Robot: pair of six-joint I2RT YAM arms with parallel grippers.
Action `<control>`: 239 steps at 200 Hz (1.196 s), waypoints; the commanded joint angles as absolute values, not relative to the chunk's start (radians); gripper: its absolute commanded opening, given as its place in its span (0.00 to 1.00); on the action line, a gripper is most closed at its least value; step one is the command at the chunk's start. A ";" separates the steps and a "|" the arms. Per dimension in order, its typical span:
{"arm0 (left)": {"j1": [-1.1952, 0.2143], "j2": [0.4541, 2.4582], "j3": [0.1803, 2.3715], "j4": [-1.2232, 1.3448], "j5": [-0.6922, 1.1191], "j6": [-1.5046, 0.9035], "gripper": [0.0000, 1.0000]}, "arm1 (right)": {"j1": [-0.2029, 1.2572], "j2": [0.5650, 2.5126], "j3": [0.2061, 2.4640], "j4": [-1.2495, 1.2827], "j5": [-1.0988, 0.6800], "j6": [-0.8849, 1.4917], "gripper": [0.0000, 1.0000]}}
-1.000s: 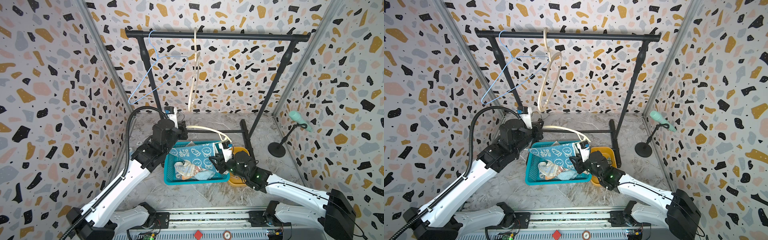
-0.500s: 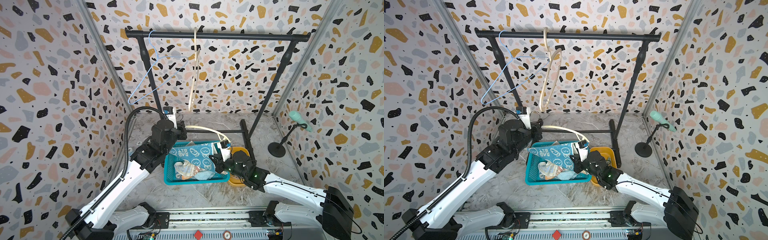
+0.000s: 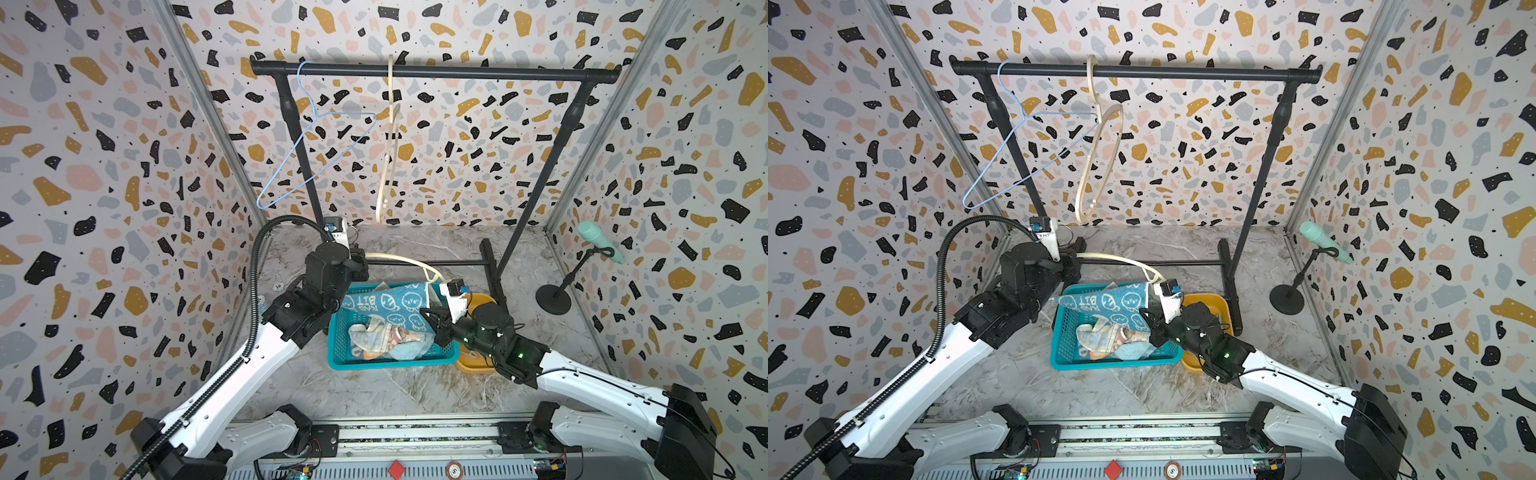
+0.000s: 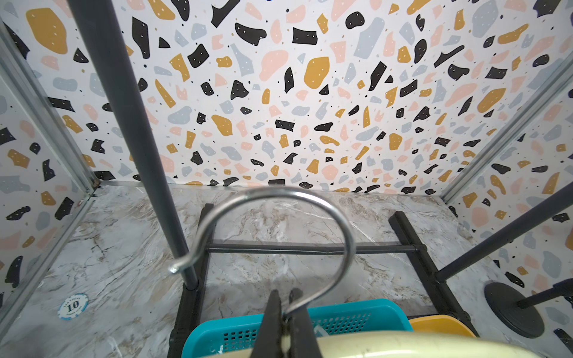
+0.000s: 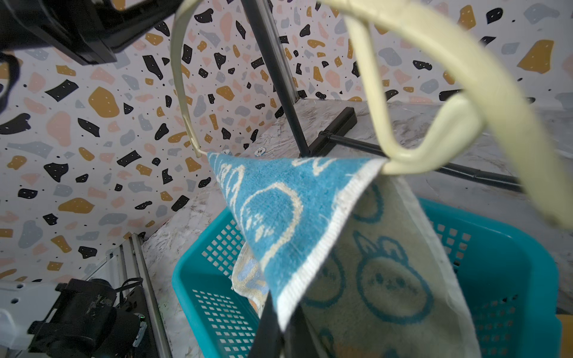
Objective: Remove the clothespins securing towels to the hanger
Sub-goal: Remove the towel from the hanger.
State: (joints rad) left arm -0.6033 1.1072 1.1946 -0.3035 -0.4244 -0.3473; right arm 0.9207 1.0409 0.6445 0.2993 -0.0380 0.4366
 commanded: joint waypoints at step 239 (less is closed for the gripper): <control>-0.545 1.094 1.163 -0.341 -0.689 -0.236 0.00 | 0.672 0.717 0.634 0.260 -0.239 0.488 0.00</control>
